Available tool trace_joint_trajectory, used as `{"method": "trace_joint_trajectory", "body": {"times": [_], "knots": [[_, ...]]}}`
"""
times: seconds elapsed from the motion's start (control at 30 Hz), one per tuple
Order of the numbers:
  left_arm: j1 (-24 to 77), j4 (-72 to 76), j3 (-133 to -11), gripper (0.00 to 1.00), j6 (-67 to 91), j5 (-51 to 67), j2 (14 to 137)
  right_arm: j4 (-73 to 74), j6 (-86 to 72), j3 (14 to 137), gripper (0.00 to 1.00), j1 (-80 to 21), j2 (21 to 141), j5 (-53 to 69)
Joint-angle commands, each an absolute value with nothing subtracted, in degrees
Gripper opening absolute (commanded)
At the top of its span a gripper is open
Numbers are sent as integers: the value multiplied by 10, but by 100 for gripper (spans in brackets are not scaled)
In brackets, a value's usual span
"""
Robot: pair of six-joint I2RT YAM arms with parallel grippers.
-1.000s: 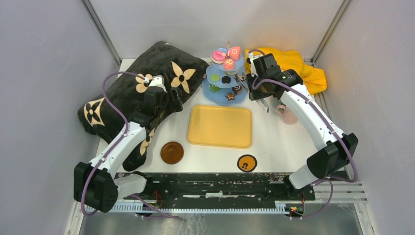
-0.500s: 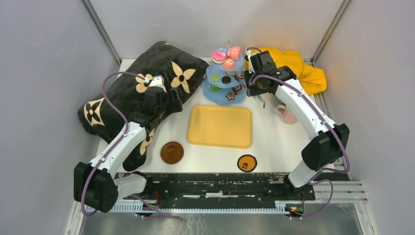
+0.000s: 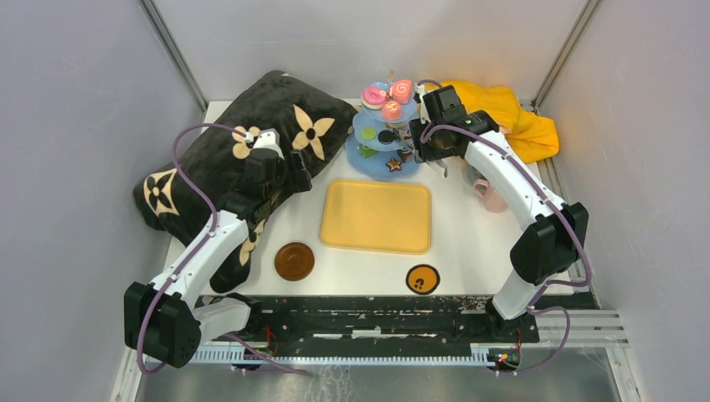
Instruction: Serve the afternoon tea
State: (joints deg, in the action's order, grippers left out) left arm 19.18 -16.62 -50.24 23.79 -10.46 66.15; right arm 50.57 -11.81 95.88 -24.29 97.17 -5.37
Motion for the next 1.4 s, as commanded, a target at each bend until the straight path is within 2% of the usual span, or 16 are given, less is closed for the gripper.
{"method": "trace_joint_trajectory", "body": {"times": [0.0,0.43,0.53,0.7,0.93,1.17,1.37], "knots": [[188,-153,-520,100,242,-113,651,476,-127,987,51,-241,958,-52],[188,-145,-523,100,244,-103,659,470,-132,938,47,-241,862,-83],[188,-142,-530,100,244,-96,667,474,-132,916,41,-241,834,-98],[188,-143,-538,100,245,-90,671,498,-148,851,23,-241,780,-96],[188,-146,-543,100,240,-90,677,516,-173,717,11,-242,692,-142],[188,-145,-547,100,252,-76,680,470,-199,635,11,-242,681,-221],[188,-156,-546,100,255,-82,671,356,-190,578,13,-241,698,-235]]}}
